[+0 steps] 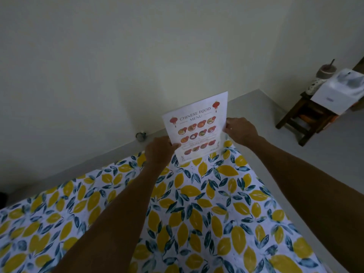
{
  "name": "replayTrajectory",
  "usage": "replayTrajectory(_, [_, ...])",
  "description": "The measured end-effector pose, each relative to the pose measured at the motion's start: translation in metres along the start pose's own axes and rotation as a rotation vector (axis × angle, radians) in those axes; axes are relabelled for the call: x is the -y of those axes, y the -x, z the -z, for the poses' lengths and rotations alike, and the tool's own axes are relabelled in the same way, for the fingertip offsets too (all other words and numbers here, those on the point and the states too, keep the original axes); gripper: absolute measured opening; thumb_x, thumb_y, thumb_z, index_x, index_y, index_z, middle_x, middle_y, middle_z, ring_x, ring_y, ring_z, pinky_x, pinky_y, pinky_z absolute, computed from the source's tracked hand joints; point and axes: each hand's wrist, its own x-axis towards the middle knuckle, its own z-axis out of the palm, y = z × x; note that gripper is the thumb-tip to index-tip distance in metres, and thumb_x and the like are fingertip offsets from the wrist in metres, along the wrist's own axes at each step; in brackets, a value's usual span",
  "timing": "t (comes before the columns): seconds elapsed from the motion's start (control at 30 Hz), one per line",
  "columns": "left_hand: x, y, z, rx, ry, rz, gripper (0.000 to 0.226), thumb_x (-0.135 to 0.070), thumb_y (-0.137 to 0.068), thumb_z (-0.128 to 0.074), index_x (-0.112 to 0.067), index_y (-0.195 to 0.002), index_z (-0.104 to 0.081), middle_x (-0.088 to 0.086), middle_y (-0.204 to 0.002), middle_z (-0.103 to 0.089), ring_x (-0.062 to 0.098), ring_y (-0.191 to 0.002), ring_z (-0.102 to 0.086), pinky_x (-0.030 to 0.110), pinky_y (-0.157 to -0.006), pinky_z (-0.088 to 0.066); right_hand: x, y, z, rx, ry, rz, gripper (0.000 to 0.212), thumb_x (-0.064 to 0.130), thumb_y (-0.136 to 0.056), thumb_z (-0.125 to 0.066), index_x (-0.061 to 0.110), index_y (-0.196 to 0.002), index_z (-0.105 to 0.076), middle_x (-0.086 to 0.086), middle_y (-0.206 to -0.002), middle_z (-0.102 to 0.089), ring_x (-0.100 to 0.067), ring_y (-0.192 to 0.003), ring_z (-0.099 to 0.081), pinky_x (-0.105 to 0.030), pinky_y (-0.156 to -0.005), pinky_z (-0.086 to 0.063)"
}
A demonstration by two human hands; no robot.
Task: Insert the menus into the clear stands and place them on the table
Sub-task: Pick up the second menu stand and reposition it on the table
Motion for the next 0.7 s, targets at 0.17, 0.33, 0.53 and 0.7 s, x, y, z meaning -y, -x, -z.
replayTrajectory(0.17, [0.0,-0.017,-0.017,0.003,0.013,-0.009,0.042,-0.055,-0.086,-0.061,-0.018,-0.099,-0.073,0.003,-0.091,-0.075,0.02,-0.072,-0.067,0.026,-0.062,-0.047,-0.01,-0.016,-0.009,0.004,-0.028,-0.019,0.026,0.033,-0.096,-0.049,0.013,-0.099,-0.067,-0.009,-0.095,-0.073,-0.028,-0.078,-0.066,-0.038,-0.075,-0.056])
replayTrajectory(0.33, [-0.001,-0.03,-0.021,0.014,0.107,0.026,0.032,-0.047,-0.089,-0.062,-0.017,-0.093,-0.072,-0.007,-0.069,-0.066,0.013,-0.06,-0.062,0.02,-0.052,-0.041,-0.012,-0.026,-0.021,-0.004,-0.093,-0.066,0.024,0.033,-0.093,-0.05,0.014,-0.094,-0.064,-0.008,-0.088,-0.073,-0.025,-0.073,-0.065,-0.042,-0.073,-0.058])
replayTrajectory(0.53, [0.001,-0.037,-0.03,-0.023,0.139,0.088,0.035,-0.05,-0.088,-0.062,-0.016,-0.097,-0.067,-0.001,-0.08,-0.069,0.021,-0.073,-0.067,0.028,-0.063,-0.046,-0.006,-0.031,-0.033,-0.06,-0.221,-0.134,0.023,0.029,-0.096,-0.051,0.01,-0.099,-0.064,-0.014,-0.097,-0.071,-0.031,-0.085,-0.065,-0.036,-0.075,-0.051])
replayTrajectory(0.7, [0.001,-0.038,-0.033,-0.03,0.152,0.101,0.034,-0.048,-0.089,-0.063,-0.015,-0.093,-0.068,0.001,-0.081,-0.069,0.021,-0.071,-0.065,0.029,-0.065,-0.048,-0.003,-0.029,-0.037,-0.075,-0.213,-0.128,0.025,0.029,-0.098,-0.046,0.01,-0.101,-0.061,-0.014,-0.097,-0.071,-0.031,-0.084,-0.064,-0.039,-0.075,-0.053])
